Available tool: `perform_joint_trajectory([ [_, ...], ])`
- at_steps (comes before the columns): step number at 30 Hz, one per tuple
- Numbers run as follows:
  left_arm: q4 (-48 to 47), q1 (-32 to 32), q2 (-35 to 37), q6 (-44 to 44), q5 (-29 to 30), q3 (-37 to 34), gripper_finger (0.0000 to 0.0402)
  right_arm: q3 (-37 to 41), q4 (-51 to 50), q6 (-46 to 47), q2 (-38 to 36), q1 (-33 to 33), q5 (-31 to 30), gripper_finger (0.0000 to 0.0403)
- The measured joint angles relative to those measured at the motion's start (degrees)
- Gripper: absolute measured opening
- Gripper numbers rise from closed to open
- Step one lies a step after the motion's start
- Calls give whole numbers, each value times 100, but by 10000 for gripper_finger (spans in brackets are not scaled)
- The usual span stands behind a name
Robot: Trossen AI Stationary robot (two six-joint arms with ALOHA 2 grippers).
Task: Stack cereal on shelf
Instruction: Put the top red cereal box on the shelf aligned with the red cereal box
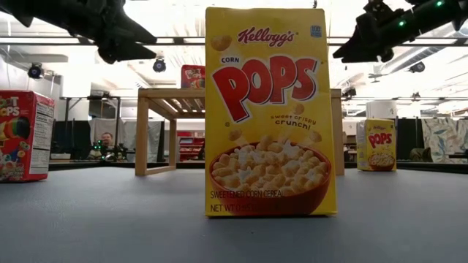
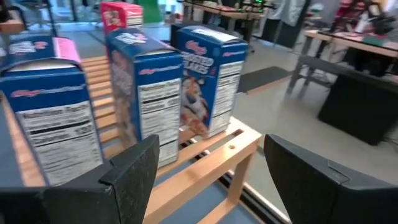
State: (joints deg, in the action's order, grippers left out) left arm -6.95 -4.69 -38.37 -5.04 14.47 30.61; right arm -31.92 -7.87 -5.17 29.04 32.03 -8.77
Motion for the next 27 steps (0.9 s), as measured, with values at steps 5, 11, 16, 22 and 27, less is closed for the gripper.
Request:
perform_joint_trajectory([
  [5,58,-2,-92,71,18,82,303,-7,-3,-90,34,0,-303,278],
  [11,45,-2,-257,462,25,126,303,1,-4,-88,81,0,-333,278],
  [16,-70,-2,-483,431,22,120,303,2,5,-85,70,0,-333,278],
  [22,-77,-2,-726,601,22,157,303,2,-36,65,68,0,-331,271],
  [27,-190,-2,-707,741,20,157,303,2,-35,75,66,0,-328,264],
])
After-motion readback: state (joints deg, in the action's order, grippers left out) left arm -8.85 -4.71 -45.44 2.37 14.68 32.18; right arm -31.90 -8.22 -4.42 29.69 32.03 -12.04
